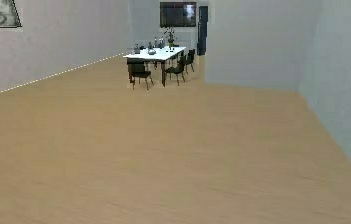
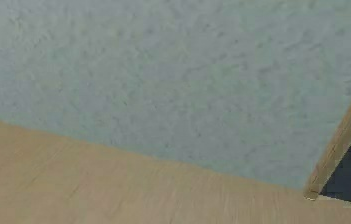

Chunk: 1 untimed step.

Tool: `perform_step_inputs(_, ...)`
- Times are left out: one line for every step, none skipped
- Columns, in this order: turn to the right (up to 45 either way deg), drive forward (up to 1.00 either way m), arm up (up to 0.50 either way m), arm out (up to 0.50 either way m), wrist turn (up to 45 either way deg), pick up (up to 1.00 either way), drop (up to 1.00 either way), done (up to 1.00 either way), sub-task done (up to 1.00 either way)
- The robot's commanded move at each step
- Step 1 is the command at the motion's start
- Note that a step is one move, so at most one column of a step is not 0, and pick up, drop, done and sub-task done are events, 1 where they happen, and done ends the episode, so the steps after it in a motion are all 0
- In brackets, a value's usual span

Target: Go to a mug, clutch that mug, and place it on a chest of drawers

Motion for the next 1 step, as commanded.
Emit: perform_step_inputs(0.0,1.0,0.0,0.0,0.0,0.0,0.0,0.0,0.0)
